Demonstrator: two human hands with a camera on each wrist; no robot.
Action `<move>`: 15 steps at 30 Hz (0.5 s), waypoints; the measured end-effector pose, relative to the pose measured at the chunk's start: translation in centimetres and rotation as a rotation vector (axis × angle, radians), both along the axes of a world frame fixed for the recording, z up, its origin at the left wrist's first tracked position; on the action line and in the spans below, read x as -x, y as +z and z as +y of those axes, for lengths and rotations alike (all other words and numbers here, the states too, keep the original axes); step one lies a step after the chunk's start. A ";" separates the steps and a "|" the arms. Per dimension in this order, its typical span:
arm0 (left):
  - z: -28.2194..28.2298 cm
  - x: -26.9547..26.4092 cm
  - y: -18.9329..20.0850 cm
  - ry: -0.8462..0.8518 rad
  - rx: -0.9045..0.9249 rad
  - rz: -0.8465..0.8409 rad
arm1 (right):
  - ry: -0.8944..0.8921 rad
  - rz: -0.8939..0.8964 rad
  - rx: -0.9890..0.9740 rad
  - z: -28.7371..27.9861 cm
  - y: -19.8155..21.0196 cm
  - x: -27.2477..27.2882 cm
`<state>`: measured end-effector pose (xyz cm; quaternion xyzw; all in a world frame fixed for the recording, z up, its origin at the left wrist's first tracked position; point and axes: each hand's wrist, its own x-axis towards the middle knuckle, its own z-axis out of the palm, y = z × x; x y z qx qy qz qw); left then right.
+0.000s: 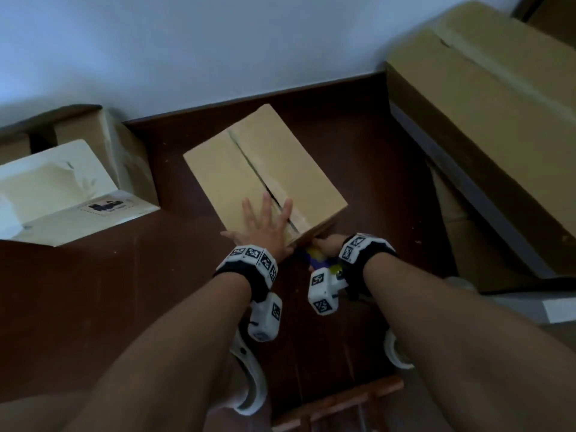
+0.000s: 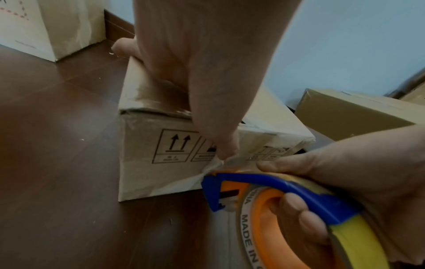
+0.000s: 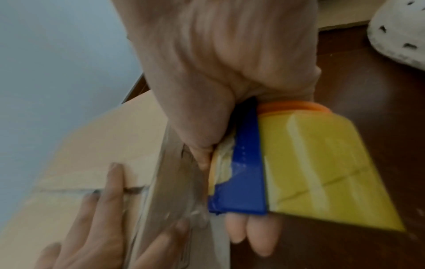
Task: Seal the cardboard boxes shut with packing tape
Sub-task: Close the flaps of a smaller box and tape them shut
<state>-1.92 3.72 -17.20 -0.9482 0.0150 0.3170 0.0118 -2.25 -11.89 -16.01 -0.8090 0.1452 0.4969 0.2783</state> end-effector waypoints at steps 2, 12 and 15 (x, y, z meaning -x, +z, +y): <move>0.0 0.3 -0.5 -0.009 -0.002 -0.003 | 0.023 0.018 0.039 -0.7 0.5 -0.7; 4.7 -1.0 2.4 -0.240 0.004 -0.096 | -0.343 -0.231 0.153 -5.2 0.8 0.5; 4.9 -0.5 4.5 -0.179 0.406 -0.303 | -0.356 -0.453 0.288 -5.0 1.1 0.7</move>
